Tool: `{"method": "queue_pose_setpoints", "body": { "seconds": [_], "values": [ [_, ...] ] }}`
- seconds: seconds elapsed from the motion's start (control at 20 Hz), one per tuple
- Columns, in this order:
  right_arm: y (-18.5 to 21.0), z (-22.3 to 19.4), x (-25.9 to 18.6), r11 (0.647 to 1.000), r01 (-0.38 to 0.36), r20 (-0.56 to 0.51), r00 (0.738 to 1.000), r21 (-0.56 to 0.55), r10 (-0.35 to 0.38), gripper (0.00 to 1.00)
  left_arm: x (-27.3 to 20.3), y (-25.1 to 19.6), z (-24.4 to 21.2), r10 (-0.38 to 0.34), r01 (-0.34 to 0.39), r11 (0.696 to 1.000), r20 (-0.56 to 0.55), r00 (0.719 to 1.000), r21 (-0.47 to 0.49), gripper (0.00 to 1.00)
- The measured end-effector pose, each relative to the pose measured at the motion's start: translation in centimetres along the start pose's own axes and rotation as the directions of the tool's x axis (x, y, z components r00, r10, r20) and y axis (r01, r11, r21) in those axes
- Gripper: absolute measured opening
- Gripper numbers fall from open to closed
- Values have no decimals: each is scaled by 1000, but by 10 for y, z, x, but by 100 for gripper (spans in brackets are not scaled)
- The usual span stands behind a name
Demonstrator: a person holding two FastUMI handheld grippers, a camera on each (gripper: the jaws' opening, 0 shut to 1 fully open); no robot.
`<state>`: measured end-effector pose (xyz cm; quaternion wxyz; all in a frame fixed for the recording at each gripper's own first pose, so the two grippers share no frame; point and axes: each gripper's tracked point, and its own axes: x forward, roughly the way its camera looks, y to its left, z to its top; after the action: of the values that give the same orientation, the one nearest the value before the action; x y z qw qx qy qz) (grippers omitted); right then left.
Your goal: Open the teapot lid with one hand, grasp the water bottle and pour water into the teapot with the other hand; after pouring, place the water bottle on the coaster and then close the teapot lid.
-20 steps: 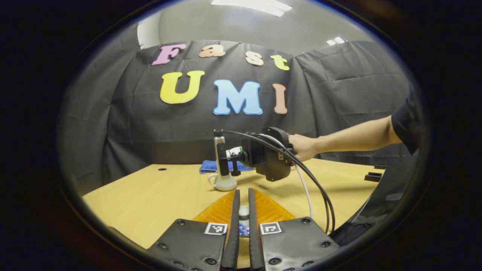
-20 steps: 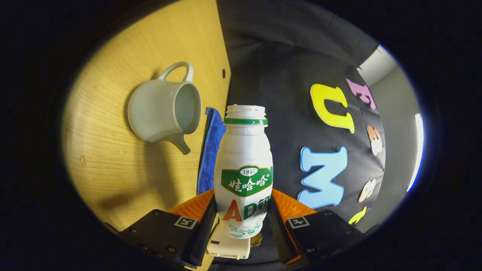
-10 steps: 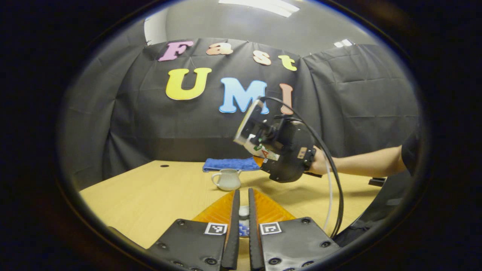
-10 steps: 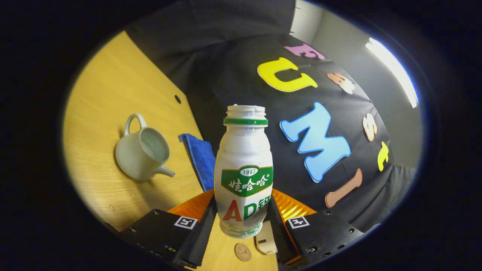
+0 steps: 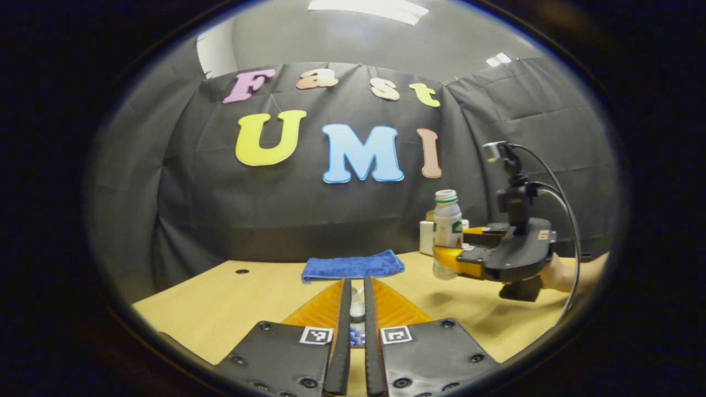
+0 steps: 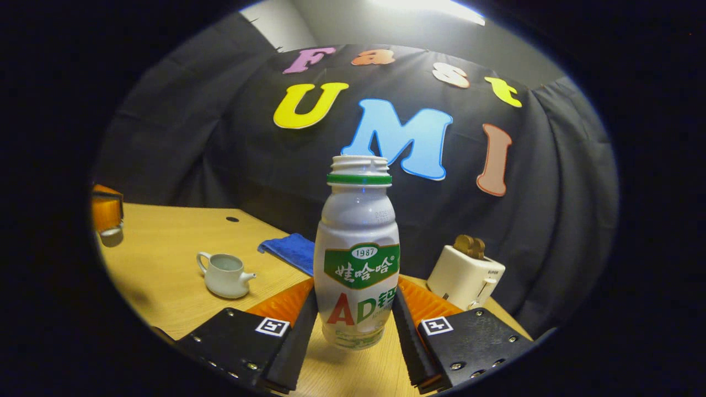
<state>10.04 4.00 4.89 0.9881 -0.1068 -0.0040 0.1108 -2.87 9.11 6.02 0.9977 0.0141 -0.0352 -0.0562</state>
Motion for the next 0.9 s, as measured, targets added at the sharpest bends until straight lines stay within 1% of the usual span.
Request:
{"method": "queue_pose_setpoints", "body": {
  "seconds": [0.1,0.25,0.35,0.45,0.55,0.7,0.85,0.9],
  "values": [
    [-15,3,-7,997,-1,15,1000,81,0,72,26,-3,11,-8,7,1000,4,1000,6,22],
    [-41,-7,-17,990,40,29,999,134,-44,72,61,-2,25,-9,9,1000,16,1000,6,22],
    [-57,-9,-21,982,76,49,995,172,-86,72,88,1,28,-10,10,1000,3,1000,-15,22],
    [-61,-10,-22,976,80,53,994,204,-92,72,117,8,21,3,-3,999,-14,1000,-42,22],
    [-66,-10,-22,972,79,60,994,222,-94,72,146,20,9,26,-28,999,-36,999,-47,22],
    [-69,-15,-23,968,84,54,994,238,-99,72,180,35,-31,49,-54,997,-100,994,-47,22],
    [-78,-15,-23,963,102,66,990,251,-122,72,192,46,-61,52,-70,991,-146,988,-118,22],
    [-79,-17,-23,962,104,61,991,254,-123,72,193,49,-68,61,-81,989,-152,986,-126,18]
  ]
}}
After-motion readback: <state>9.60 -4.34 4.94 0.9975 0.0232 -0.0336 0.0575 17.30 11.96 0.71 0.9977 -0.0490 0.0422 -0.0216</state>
